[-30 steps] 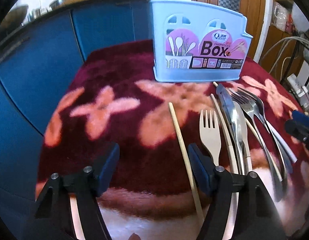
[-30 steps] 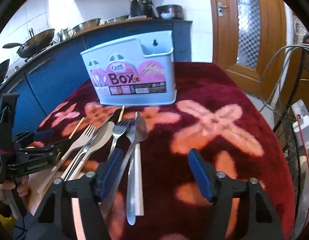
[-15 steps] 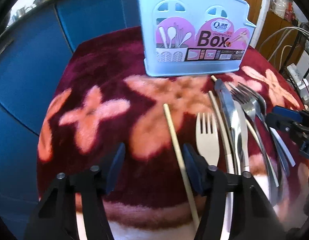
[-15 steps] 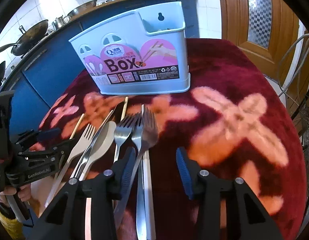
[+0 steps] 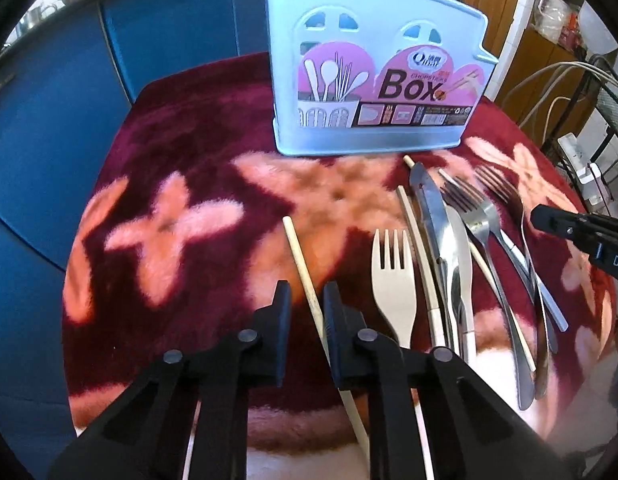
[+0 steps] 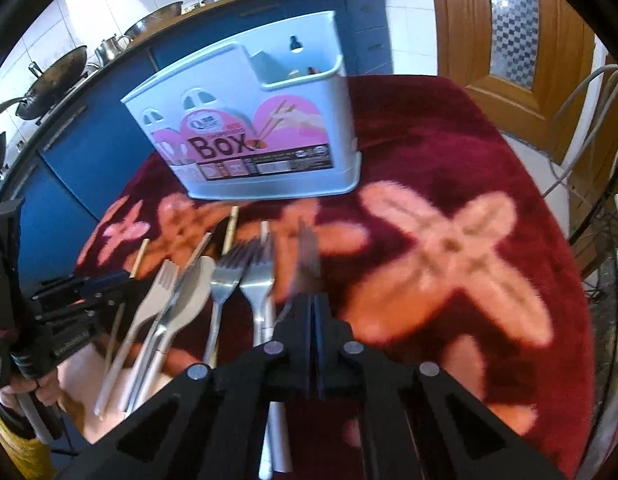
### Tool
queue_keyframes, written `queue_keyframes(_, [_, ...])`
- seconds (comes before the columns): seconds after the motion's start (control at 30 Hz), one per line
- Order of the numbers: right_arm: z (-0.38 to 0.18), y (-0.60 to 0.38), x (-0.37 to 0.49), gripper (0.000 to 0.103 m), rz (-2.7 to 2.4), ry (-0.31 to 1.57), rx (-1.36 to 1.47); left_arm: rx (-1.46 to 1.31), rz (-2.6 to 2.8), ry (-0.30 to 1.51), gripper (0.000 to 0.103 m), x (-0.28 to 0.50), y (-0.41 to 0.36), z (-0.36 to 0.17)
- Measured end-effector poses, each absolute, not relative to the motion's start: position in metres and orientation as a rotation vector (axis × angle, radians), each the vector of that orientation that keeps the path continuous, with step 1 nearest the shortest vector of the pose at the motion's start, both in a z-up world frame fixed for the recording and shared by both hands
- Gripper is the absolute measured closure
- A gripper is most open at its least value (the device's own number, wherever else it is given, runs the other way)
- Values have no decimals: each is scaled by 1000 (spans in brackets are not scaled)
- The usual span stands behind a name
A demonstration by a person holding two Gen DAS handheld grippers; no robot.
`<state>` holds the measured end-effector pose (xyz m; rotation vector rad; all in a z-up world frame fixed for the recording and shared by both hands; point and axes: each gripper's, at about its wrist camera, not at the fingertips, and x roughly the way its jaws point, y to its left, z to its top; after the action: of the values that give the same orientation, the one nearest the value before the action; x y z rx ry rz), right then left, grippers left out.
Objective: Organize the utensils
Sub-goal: 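Grasp the wooden chopstick with the left gripper while the right gripper grasps a thin metal stick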
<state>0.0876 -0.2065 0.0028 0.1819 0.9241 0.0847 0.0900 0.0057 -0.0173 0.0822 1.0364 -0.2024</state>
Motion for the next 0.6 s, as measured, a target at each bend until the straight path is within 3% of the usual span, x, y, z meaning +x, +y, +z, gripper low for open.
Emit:
queue_keyframes(0.23, [-6, -214, 93, 98, 101, 976, 239, 145, -195, 1061, 84, 92, -3, -21])
queue_keyframes(0.37, [2, -214, 92, 80, 104, 961, 276, 138, -206, 1085, 83, 97, -2, -21])
queue_keyframes(0.5, [9, -206, 95, 77, 106, 965, 263, 109, -214, 1092, 83, 99, 1, -20])
queue_keyframes(0.6, [8, -199, 106, 77, 76, 994, 222, 74, -221, 1087, 89, 100, 4, -19])
